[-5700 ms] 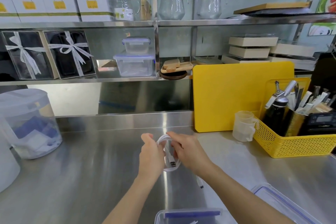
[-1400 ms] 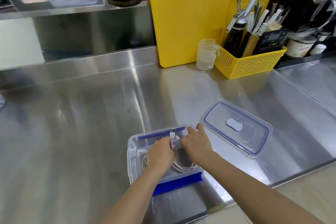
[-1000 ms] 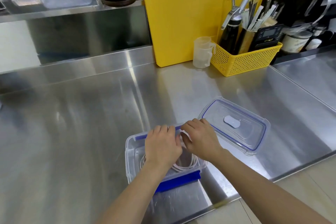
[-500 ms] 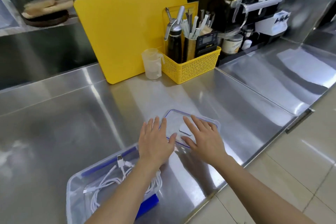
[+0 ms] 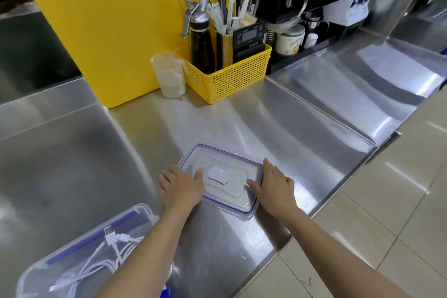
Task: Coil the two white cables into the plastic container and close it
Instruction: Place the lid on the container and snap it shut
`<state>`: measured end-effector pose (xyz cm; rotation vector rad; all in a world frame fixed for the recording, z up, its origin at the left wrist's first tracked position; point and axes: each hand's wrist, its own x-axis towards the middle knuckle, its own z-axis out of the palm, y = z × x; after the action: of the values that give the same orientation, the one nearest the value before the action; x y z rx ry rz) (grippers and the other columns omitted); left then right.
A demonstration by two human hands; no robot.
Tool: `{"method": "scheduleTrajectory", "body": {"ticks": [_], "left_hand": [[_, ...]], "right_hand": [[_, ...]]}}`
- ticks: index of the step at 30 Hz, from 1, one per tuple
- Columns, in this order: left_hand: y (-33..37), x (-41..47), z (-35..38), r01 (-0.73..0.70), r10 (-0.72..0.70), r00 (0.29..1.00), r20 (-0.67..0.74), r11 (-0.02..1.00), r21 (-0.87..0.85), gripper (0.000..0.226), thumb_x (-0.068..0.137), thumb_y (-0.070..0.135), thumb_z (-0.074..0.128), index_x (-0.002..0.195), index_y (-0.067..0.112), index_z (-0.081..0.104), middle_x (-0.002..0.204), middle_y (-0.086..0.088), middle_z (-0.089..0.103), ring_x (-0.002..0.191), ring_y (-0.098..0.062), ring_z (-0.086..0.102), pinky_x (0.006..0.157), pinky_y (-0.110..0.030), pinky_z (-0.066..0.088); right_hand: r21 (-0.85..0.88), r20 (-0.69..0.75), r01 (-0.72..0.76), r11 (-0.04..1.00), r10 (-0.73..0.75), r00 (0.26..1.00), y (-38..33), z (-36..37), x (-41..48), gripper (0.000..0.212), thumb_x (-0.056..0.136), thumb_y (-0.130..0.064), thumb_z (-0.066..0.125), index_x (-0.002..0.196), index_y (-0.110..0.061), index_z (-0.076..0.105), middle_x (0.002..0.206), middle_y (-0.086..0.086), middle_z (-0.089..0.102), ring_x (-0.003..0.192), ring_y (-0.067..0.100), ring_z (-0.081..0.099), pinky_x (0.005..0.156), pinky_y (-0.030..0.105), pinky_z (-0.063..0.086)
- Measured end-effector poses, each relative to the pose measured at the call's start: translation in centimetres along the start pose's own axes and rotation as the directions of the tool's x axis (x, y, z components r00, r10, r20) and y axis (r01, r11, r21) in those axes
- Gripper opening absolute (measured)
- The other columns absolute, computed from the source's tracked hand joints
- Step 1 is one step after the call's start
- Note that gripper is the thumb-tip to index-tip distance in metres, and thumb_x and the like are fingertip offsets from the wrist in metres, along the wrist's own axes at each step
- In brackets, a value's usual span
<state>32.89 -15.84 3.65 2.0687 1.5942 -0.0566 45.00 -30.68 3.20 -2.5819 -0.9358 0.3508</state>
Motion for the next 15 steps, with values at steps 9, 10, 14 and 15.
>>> {"method": "scheduleTrajectory", "body": {"ticks": [9, 10, 14, 15], "left_hand": [[1.5, 2.6, -5.4, 0.534, -0.059, 0.845, 0.531, 0.146, -0.833, 0.097, 0.054, 0.082, 0.052, 0.132, 0.023, 0.050, 0.135, -0.005, 0.056, 0.121, -0.030, 0.054, 0.105, -0.049, 0.039], [1.6, 2.3, -6.2, 0.500, -0.027, 0.865, 0.500, 0.101, -0.860, 0.082, 0.060, 0.076, 0.053, 0.120, 0.021, 0.061, 0.123, -0.008, 0.065, 0.111, -0.030, 0.062, 0.101, -0.050, 0.043], [1.4, 1.2, -7.8, 0.361, 0.115, 0.924, 0.365, 0.055, -0.931, 0.044, 0.091, 0.013, 0.039, 0.053, 0.011, 0.063, 0.052, -0.006, 0.059, 0.044, -0.019, 0.060, 0.050, -0.022, 0.051], [1.0, 1.3, -8.1, 0.340, 0.133, 0.930, 0.341, 0.034, -0.940, 0.031, 0.089, 0.005, 0.038, 0.068, 0.007, 0.061, 0.059, -0.009, 0.059, 0.051, -0.020, 0.061, 0.053, -0.024, 0.053]], "right_hand": [[0.954, 0.297, -0.292, -0.064, 0.322, 0.899, -3.4, -4.5, 3.7, 0.035, 0.078, -0.053, 0.058, 0.079, -0.018, 0.053, 0.081, 0.001, 0.055, 0.078, 0.017, 0.053, 0.079, 0.033, 0.047], [0.948, 0.305, -0.259, -0.182, 0.309, 0.901, -3.8, -5.3, 3.8, 0.032, 0.086, -0.041, 0.053, 0.067, -0.016, 0.051, 0.066, 0.000, 0.050, 0.065, 0.015, 0.049, 0.066, 0.027, 0.043], [0.961, 0.236, -0.178, -0.214, 0.287, 0.929, -5.1, -6.5, 4.2, 0.023, 0.088, -0.009, 0.052, 0.066, -0.010, 0.058, 0.072, 0.001, 0.051, 0.061, 0.008, 0.051, 0.065, 0.021, 0.040], [0.957, 0.244, -0.195, -0.214, 0.239, 0.940, -5.6, -6.7, 4.0, 0.013, 0.087, -0.003, 0.051, 0.081, -0.007, 0.061, 0.083, 0.002, 0.053, 0.072, 0.008, 0.052, 0.070, 0.021, 0.040]]}}
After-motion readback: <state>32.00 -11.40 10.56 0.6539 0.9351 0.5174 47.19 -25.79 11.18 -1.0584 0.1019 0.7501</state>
